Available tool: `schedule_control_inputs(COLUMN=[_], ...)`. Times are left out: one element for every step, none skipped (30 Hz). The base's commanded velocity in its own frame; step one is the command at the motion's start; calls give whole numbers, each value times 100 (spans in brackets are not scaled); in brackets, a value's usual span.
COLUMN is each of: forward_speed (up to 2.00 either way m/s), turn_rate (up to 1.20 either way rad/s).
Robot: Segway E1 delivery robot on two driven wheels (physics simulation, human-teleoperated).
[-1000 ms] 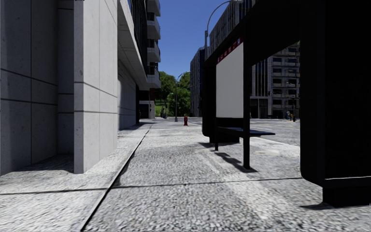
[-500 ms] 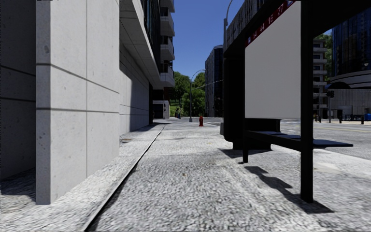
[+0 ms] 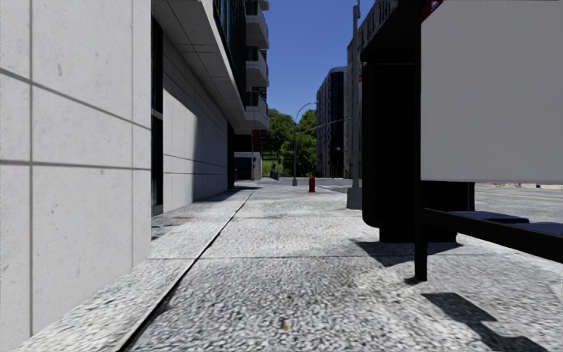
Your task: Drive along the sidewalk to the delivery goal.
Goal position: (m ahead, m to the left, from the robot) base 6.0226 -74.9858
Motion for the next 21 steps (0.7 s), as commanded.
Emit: schedule_control_inputs(forward_speed=[200, 200, 200, 200, 200, 200, 200, 200, 200, 200, 200, 200, 200, 200, 200, 200, 200, 200, 200, 200, 200], turn_rate=[0, 0, 0, 0, 0, 0, 0, 0, 0, 0, 0, 0, 0, 0, 0, 0, 0, 0, 0, 0, 0])
